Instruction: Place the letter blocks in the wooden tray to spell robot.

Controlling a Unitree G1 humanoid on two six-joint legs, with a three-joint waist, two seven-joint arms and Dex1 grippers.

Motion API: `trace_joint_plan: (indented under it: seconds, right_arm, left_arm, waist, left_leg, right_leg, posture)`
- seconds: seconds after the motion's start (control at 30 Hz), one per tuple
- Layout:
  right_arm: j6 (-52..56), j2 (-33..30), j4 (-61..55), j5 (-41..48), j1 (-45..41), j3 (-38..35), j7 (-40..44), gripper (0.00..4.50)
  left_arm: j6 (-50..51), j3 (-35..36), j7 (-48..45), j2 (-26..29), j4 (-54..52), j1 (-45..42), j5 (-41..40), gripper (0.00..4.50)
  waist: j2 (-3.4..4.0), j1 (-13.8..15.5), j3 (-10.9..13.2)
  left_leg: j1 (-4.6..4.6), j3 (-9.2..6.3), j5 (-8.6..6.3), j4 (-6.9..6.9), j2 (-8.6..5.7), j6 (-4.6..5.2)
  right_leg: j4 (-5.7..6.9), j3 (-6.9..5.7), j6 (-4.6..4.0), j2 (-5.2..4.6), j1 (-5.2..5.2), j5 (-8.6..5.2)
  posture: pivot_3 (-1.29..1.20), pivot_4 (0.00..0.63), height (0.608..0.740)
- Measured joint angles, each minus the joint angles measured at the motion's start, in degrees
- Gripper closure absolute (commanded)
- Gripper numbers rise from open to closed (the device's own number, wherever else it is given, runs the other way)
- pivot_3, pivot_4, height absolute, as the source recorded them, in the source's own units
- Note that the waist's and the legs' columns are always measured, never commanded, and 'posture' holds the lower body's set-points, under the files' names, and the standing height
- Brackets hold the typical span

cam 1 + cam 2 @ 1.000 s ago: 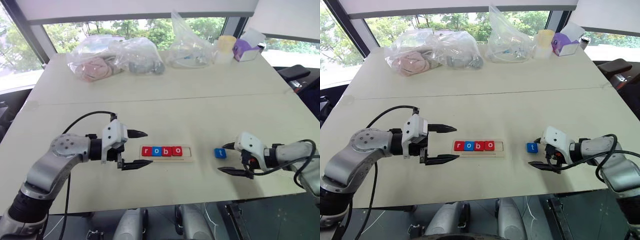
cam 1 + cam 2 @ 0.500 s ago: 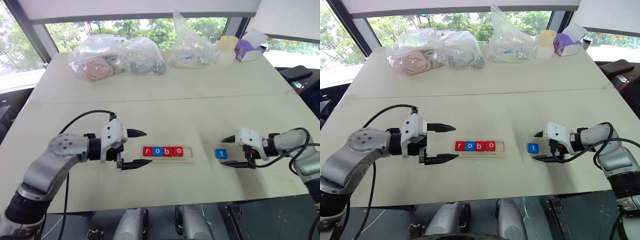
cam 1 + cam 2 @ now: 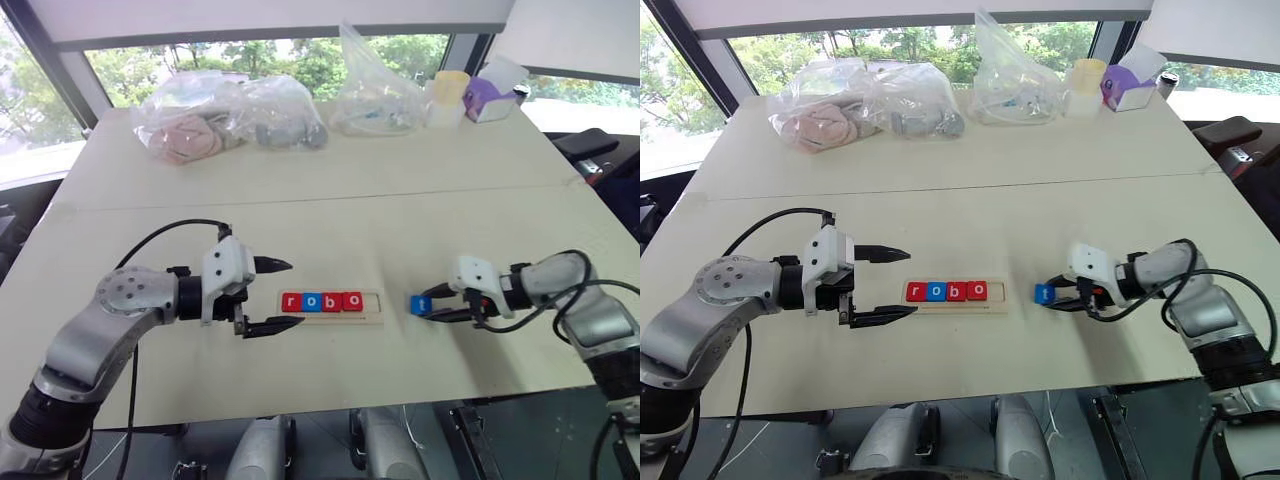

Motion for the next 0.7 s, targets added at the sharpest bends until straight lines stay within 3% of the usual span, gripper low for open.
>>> trace_joint_plan:
  seconds: [0.23, 0.7]
  right_arm:
    - [4.57, 4.02, -3.80, -0.11, -3.42, 4.24, -0.12, 3.35]
    - [1.78, 6.02, 0.68, -4.09, -6.72, 7.91, -0.16, 3.35]
  left_arm:
    - [0.00, 0.00, 0.07, -0.04, -0.02, 0.00, 0.00, 0.00]
    - [0.06, 1.24, 1.43, -0.04, -1.46, 1.79, -0.01, 0.00]
  waist:
    - [-0.02, 0.47, -0.01]
    - [-0.02, 1.11, -0.01]
  left_leg:
    - [-0.08, 0.00, 0.00, 0.01, -0.06, 0.00]
    - [-0.10, 0.01, 0.01, 0.01, -0.06, -0.02]
  right_leg:
    - [-0.09, -0.01, -0.01, -0.08, -0.01, -0.01]
    - [-0.05, -0.02, -0.07, -0.06, -0.07, -0.03]
  posture:
    - [0.00, 0.150, 0.725]
    - [0.00, 0.150, 0.725]
